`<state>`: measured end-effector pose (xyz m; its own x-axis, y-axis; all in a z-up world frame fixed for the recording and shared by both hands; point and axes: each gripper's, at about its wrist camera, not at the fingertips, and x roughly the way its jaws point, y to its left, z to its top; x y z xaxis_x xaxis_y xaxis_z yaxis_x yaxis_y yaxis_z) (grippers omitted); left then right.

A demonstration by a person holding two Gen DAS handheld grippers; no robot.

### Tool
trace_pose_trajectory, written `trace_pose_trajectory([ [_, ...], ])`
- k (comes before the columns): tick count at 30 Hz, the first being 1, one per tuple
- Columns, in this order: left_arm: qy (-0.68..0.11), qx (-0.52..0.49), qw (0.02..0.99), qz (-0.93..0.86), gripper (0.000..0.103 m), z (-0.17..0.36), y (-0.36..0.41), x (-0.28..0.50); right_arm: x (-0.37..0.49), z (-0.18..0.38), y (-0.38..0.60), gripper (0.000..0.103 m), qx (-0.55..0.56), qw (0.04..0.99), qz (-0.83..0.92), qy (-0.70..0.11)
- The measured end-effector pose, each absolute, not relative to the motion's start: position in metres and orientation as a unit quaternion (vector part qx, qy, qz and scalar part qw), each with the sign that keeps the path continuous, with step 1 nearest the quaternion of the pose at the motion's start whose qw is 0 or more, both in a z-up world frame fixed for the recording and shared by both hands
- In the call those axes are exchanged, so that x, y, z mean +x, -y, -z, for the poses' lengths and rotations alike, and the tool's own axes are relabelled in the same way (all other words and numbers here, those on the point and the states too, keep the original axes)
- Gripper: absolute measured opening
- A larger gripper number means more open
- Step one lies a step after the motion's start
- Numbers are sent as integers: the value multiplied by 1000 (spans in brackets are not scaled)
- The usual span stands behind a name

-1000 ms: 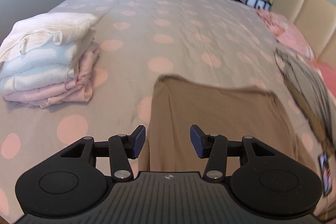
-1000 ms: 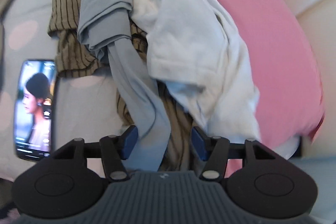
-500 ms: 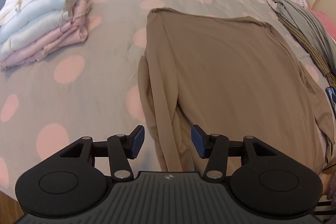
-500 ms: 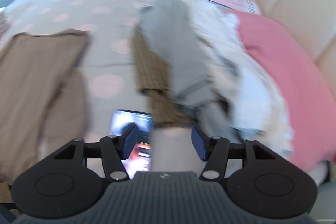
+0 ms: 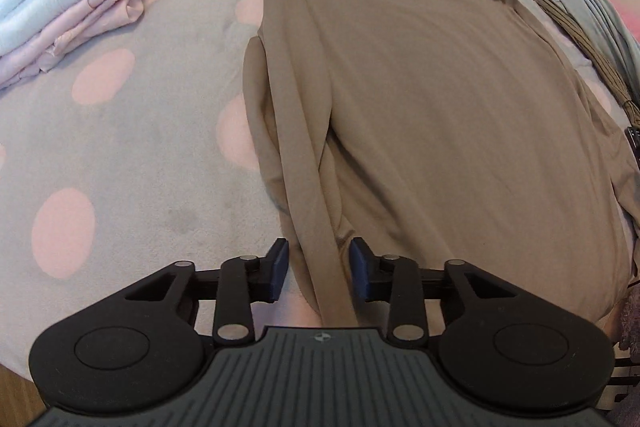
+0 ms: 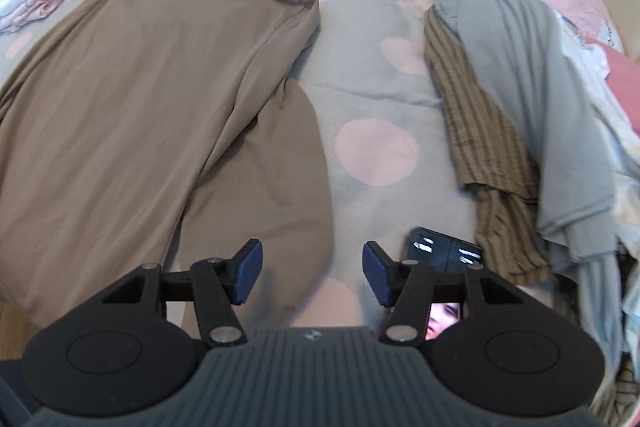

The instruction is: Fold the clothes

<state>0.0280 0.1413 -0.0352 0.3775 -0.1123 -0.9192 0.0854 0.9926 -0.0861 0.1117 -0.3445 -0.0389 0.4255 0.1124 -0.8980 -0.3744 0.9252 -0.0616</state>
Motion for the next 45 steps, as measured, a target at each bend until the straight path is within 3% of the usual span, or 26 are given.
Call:
trace_pose_trajectory([
  [2, -557, -19, 828, 59, 11, 39, -145, 29, 122, 50, 345, 51, -117, 829, -137, -529],
  [3, -555, -23, 830, 58, 8, 39, -147, 29, 126, 55, 345, 41, -110, 825, -133, -539],
  [4, -552, -29, 831, 62, 3, 37, -149, 29, 130, 59, 345, 25, -104, 819, -135, -548],
  [6, -541, -39, 837, 66, 2, 33, -154, 27, 132, 62, 340, 6, -106, 811, -144, -557],
  [15, -461, -98, 882, -19, 1, -12, -213, 38, 153, 26, 369, 3, -102, 846, -81, -518],
  [20, -453, -107, 881, -81, 1, -21, -248, 60, 166, 14, 386, 9, -87, 860, -47, -501],
  [29, -457, -140, 872, -105, 1, 2, -262, 57, 134, 20, 338, 31, -177, 844, -177, -475],
  [31, -455, -136, 874, -101, 1, 2, -257, 56, 129, 31, 328, 54, -192, 822, -210, -494],
  [33, -450, -139, 877, -98, 1, 1, -255, 56, 124, 44, 321, 54, -228, 804, -223, -502],
  [36, -448, -137, 878, -97, 1, 1, -251, 57, 129, 59, 318, 46, -277, 791, -206, -505],
  [39, -449, -135, 877, -99, 1, 2, -249, 58, 142, 65, 328, 4, -256, 789, -195, -523],
  [45, -446, -146, 877, -105, 1, 0, -252, 59, 150, 22, 348, 3, -205, 823, -182, -497],
])
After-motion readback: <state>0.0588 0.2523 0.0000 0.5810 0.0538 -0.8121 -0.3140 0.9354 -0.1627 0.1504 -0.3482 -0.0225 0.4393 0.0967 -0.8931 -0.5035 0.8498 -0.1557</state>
